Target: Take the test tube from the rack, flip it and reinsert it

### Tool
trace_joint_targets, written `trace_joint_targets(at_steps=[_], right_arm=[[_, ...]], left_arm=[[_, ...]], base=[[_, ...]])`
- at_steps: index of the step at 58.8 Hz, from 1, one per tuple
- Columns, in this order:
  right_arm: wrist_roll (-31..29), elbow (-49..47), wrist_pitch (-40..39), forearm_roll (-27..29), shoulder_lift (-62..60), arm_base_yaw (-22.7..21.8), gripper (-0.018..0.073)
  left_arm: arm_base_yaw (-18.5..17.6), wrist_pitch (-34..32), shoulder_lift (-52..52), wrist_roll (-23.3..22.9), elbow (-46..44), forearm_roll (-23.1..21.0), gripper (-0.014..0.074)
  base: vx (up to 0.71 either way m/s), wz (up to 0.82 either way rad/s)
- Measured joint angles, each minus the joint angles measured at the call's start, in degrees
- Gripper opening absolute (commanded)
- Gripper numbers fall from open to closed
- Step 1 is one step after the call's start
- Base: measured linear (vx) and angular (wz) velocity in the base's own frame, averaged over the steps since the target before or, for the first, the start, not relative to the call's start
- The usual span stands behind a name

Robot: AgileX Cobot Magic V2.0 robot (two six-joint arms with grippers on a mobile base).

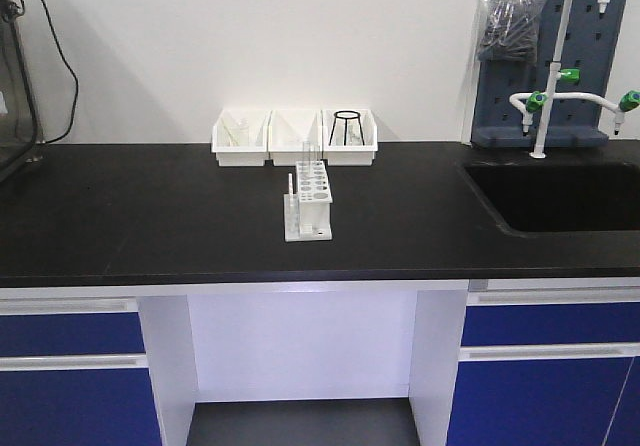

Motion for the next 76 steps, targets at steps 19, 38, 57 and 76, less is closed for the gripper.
trace_joint_targets(at_steps=[19,38,57,76], right_arm=[[0.00,0.00,0.00,0.00,0.00,0.00,-0.0007],[0.00,0.00,0.02,0.00,0.00,0.00,-0.0007],[0.00,0.00,0.02,0.00,0.00,0.00,-0.0007],[0.00,0.00,0.02,0.00,0.00,0.00,-0.0007]], left_arm=[[0.00,0.00,0.00,0.00,0.00,0.00,-0.0006],[0.00,0.00,0.00,0.00,0.00,0.00,-0.0006],[0.00,0.00,0.00,0.00,0.00,0.00,-0.0006],[0.00,0.00,0.00,0.00,0.00,0.00,-0.0006]], base=[[0.00,0.00],[0.00,0.00],[0.09,0.00],[0.28,0.02]])
